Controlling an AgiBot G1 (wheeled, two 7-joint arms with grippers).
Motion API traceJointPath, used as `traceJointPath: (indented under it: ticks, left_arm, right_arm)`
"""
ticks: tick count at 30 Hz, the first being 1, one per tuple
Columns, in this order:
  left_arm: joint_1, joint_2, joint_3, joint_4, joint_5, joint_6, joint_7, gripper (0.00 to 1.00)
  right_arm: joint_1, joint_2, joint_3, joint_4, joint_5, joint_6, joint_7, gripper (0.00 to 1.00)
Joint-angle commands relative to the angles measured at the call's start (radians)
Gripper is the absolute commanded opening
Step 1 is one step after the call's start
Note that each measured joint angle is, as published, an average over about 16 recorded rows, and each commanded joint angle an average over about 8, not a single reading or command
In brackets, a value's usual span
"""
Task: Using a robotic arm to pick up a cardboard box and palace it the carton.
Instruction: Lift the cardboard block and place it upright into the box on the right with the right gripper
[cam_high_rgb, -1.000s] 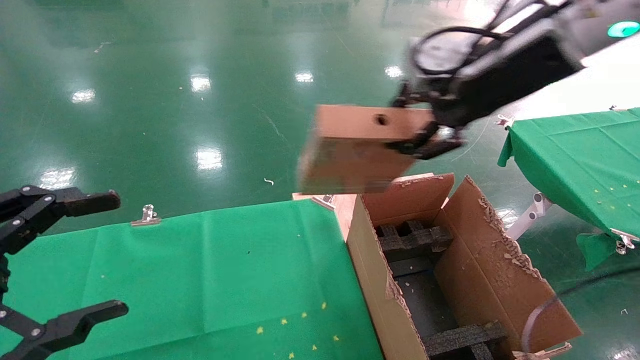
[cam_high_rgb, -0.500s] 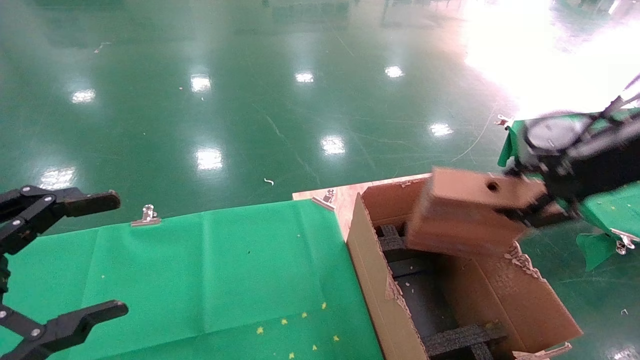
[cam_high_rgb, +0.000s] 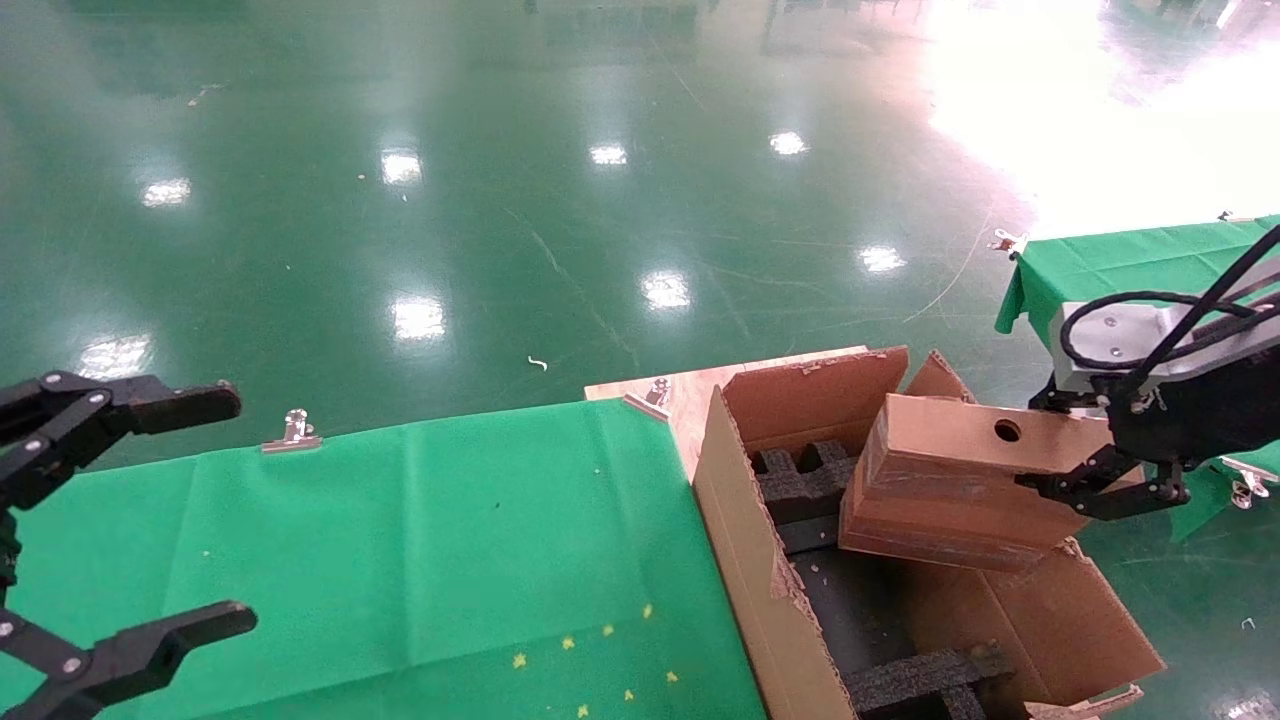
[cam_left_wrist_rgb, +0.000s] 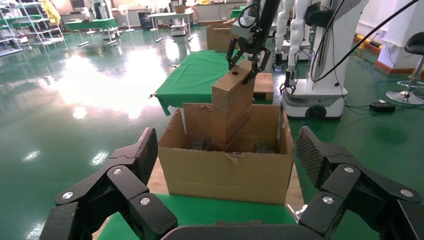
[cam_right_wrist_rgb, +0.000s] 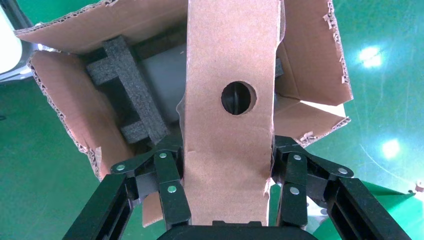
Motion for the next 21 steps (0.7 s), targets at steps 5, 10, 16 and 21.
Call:
traceJointPath:
  ticks: [5, 10, 16, 21]
  left_arm:
    - [0.0, 0.0, 0.0, 0.0, 0.0, 0.0, 0.0, 1.0]
    - [0.0, 0.0, 0.0, 0.0, 0.0, 0.0, 0.0, 1.0]
    - [0.0, 0.0, 0.0, 0.0, 0.0, 0.0, 0.0, 1.0]
    - [0.0, 0.0, 0.0, 0.0, 0.0, 0.0, 0.0, 1.0]
  right_arm:
    - [-0.027, 0.015, -0.013, 0.023, -0.004, 0.051, 0.113, 0.0]
    - [-0.062, 0.069, -0.035, 0.11, -0.041, 0.143, 0.383, 0.0]
    - [-0.091, 0.132, -0.059, 0.214, -0.099, 0.225, 0.66, 0.0]
    - [-0.111, 0.158, -0.068, 0.234, -0.098, 0.262, 0.774, 0.0]
